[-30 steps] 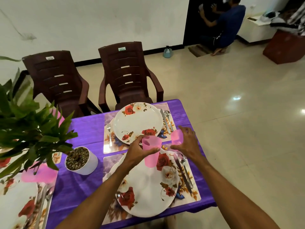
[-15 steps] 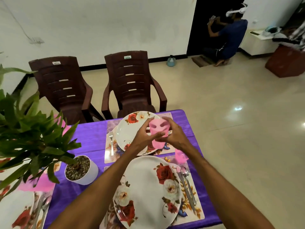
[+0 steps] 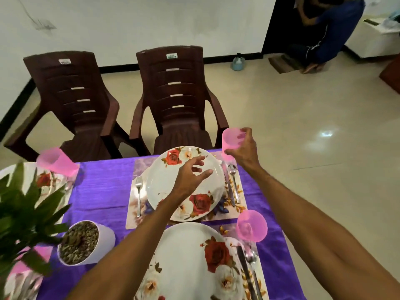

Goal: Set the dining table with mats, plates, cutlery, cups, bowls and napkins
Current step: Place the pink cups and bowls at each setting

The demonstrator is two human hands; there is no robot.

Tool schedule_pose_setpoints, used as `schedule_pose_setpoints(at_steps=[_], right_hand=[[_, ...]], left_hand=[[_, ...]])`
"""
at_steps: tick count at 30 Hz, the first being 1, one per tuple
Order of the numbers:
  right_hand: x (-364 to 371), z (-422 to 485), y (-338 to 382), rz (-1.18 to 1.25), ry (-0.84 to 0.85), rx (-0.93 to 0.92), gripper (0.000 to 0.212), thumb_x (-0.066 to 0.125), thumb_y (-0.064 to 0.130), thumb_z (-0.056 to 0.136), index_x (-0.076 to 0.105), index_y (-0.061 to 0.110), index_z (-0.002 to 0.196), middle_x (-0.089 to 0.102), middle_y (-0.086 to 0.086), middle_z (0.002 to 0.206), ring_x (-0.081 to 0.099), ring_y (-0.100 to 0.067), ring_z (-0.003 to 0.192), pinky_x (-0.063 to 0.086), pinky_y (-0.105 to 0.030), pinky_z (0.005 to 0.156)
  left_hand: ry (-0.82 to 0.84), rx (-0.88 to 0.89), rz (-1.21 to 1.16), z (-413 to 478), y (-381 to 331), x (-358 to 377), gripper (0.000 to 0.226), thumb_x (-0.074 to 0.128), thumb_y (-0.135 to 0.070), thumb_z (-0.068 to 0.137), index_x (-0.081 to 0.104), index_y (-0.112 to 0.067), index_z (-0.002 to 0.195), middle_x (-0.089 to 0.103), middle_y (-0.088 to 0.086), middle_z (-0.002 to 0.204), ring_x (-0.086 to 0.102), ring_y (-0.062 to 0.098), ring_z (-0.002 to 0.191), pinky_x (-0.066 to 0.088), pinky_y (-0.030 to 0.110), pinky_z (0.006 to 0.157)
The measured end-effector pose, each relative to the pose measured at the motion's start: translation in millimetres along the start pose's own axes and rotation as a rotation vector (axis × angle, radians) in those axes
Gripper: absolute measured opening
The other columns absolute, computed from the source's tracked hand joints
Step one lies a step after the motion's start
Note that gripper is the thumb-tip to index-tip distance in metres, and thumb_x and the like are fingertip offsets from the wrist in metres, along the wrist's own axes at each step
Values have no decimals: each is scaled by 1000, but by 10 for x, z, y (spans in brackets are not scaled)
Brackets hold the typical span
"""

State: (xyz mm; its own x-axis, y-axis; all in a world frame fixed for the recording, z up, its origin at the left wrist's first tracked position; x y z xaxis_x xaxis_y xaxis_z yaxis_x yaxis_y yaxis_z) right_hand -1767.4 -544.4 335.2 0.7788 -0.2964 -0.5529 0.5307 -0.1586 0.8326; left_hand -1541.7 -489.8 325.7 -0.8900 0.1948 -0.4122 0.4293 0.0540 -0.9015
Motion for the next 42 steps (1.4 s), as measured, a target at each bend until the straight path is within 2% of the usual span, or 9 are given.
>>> schedule_pose_setpoints(at_steps=[7,18,21,26,31,35,37,40,42], right_hand=[[261,273,-309,-62,39,30,94,93,11,62,37,10,138,57,-11,127,58,-29,115,51,-37,90],[340,192,-429,-64,50,42,99,92,8,62,33,10,142,55,-13,130,56,-32,119,47,-31,86],[317,147,-428,-67,70,44,109,93,11,61,27,11,148,53,-16,133,54,-35,121,49,-39,91],[207,-9,-369,-83,90,1,128,96,16,58,15,14,157,38,-18,149,43,-37,134,45,-52,102],[-41,-360,-161,-129,0,-106,109,94,24,62,31,10,151,38,-16,148,41,-34,133,42,-42,101],[-231,-841,129,-185,-83,-206,80,81,24,74,41,9,142,42,-17,142,43,-34,128,47,-48,100],[-246,-1139,287,-173,-67,-238,70,77,22,78,46,9,139,44,-17,141,44,-34,127,48,-47,99],[-207,-1577,514,-151,-1,-251,56,77,21,81,56,8,131,50,-15,136,48,-31,124,44,-32,92],[-141,-1890,650,-107,47,-265,47,76,20,82,60,9,125,55,-13,130,51,-28,119,40,-28,89]], left_hand=[[-47,-37,-7,87,317,15,50,75,-29,87,59,-21,133,65,-5,119,64,6,95,50,11,73],[-73,-54,-5,65,374,15,48,74,-25,88,59,-21,133,65,-4,119,63,7,94,51,14,74],[-74,-49,12,12,375,39,48,75,-25,88,58,-22,133,65,-4,119,63,5,93,47,8,70],[-73,-38,19,-108,322,46,48,74,-23,88,58,-21,133,64,-3,118,63,5,92,47,5,64],[-78,-5,25,-307,175,20,46,74,-23,88,58,-21,131,65,-1,118,63,7,91,49,10,71],[-91,17,39,-541,13,-53,46,75,-22,88,59,-19,131,65,-1,116,64,9,91,52,19,77],[-104,28,41,-712,-59,-118,46,75,-22,87,60,-19,130,65,-1,114,65,10,91,54,22,79],[-124,45,52,-1004,-140,-241,46,75,-21,87,60,-18,130,65,-1,113,65,12,91,54,24,79],[-128,44,50,-1240,-119,-356,46,76,-20,86,60,-18,130,65,0,112,66,13,90,56,25,78]])
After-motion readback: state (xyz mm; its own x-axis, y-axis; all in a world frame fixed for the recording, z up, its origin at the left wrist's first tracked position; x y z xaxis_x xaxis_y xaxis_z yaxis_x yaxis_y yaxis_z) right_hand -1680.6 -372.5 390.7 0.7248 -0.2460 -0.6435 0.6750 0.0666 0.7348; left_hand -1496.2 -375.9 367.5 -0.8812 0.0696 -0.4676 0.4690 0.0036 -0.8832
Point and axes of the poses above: each hand's wrist, its own z-axis towards the middle knuckle, its own x-axis out of the palm, y = z × x, the point moved 7 cm from there along z, towards the middle knuckle
